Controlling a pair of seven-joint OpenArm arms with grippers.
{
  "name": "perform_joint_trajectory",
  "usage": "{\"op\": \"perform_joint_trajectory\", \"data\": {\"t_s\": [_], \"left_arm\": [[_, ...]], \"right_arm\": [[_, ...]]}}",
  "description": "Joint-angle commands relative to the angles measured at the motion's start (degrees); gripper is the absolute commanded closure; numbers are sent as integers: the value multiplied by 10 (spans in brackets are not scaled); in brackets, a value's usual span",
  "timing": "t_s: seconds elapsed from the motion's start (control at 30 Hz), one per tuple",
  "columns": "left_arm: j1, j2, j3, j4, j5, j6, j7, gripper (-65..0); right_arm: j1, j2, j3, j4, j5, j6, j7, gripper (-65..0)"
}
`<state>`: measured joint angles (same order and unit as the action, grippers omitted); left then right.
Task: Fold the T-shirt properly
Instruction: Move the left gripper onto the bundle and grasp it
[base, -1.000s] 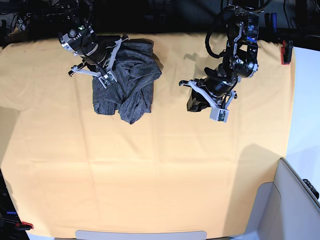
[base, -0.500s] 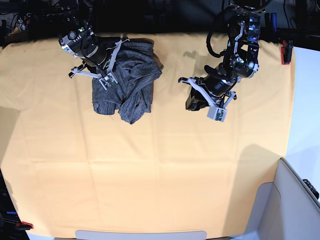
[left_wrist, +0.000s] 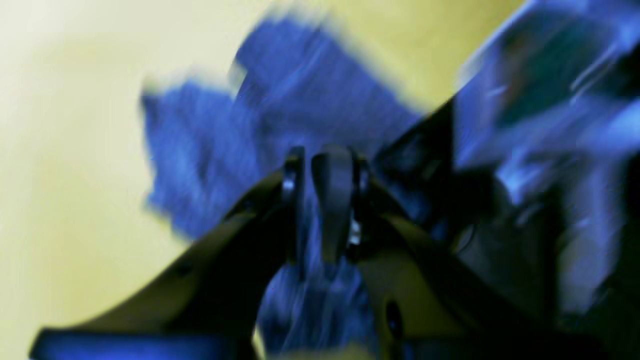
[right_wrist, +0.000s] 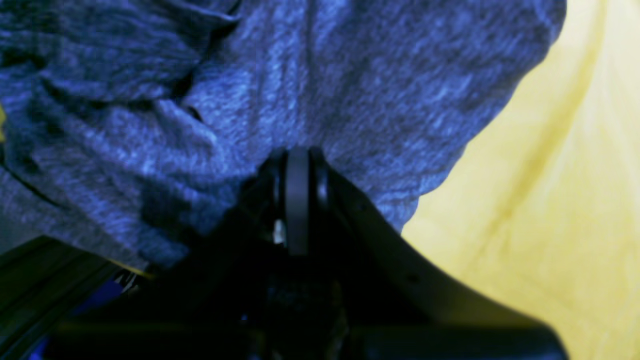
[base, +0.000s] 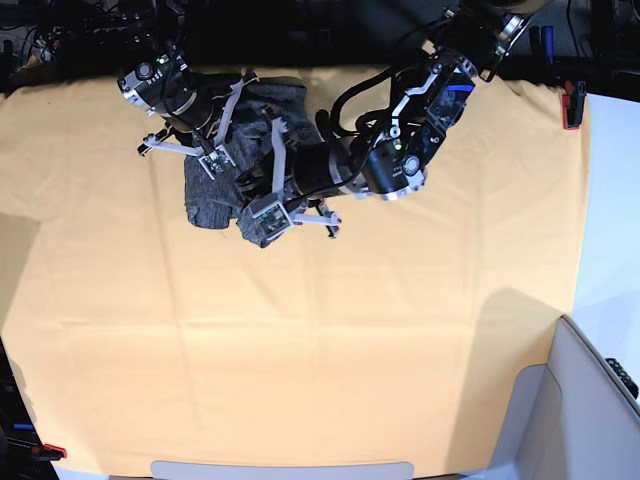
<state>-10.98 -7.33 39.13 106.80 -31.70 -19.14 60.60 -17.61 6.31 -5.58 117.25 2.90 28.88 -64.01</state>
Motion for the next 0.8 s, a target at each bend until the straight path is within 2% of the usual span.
{"op": "perform_joint_trajectory", "data": {"t_s": [0.0,0.17,0.33,0.5,0.67,0.77], "left_arm": [[-9,9,6,-8,-5,-1,-16,-73],[-10,41,30,-79,-4,-1,-69,-73],[-37,52,36,-189,-3,-1,-118,-73],[-38,40,34,-266,-3,2,-170,-73],[-39,14,34,-274,-3,4,-173,-73],[-39,8,34,-276,-2,5,-173,-73]], "right_arm": [[-1,1,0,6,-1,2,1,0],[0,0,0,5,-1,2,1,0],[0,-2,-6,5,-1,2,1,0],[-1,0,-44,5,-1,0,0,0],[-10,2,-72,5,-1,-1,0,0],[-24,17,-73,5,-1,-1,0,0]]}}
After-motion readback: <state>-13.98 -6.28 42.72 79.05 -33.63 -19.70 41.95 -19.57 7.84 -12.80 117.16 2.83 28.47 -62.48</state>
